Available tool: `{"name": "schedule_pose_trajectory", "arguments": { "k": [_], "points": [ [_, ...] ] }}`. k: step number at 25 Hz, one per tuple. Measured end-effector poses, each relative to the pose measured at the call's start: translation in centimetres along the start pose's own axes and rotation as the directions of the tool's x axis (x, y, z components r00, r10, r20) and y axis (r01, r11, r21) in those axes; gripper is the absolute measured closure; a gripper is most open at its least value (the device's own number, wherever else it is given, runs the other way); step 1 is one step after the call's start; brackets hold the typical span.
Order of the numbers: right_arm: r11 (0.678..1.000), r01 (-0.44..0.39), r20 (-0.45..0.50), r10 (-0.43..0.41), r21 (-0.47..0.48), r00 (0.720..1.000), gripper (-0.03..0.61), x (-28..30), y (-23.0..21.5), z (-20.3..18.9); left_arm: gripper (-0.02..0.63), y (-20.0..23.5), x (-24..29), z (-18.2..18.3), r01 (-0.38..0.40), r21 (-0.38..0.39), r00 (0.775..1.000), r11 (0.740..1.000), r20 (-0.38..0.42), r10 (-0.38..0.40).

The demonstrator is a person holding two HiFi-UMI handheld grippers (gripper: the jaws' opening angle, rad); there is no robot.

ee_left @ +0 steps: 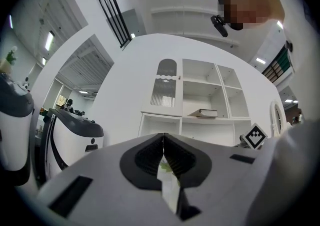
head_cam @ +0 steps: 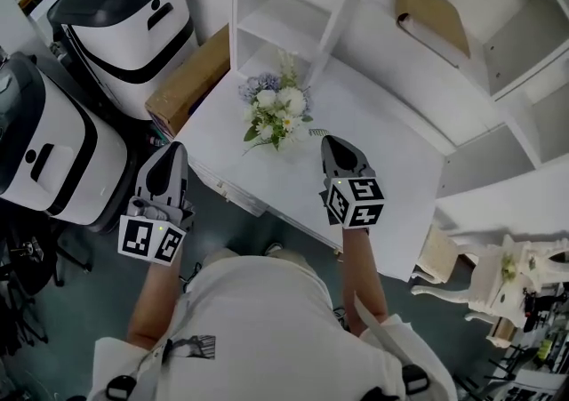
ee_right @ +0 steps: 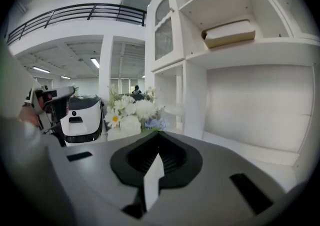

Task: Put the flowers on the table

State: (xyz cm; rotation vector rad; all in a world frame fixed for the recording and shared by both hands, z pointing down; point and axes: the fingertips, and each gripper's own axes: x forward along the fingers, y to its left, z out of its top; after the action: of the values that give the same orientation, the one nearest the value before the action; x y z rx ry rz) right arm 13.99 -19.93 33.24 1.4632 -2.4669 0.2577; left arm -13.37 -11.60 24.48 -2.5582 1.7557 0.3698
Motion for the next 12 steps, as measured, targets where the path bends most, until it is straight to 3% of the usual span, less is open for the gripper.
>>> {"name": "schedule_pose_trajectory", "arguments": {
  "k": [12],
  "points": [
    [0.998, 0.027, 0.226, -0.013, -0.057, 0.974, 0.569, -3.3, -0.7, 8.4, 0.598, 1.4, -0.6, 3.4, -0.063, 0.034, 0.997, 0.997, 0.054, 0.061]
  ]
}}
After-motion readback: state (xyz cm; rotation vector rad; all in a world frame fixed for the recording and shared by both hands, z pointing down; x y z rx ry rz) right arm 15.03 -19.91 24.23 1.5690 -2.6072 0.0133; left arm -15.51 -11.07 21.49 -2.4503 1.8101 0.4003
